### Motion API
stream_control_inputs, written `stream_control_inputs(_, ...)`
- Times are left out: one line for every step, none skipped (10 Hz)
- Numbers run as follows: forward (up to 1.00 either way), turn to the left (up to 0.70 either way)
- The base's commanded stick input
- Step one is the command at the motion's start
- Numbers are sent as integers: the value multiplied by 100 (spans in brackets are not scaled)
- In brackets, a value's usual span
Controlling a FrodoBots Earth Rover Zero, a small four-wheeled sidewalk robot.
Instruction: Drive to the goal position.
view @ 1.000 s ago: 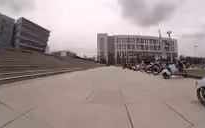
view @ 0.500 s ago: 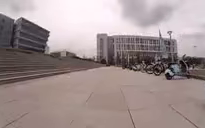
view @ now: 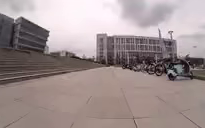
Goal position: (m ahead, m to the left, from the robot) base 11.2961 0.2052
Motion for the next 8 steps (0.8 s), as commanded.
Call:
stream_control_inputs(45, 0)
stream_control_inputs(45, 0)
stream_control_inputs(45, 0)
stream_control_inputs(45, 0)
stream_control_inputs(45, 0)
stream_control_inputs(45, 0)
stream_control_inputs(45, 0)
stream_control_inputs(45, 0)
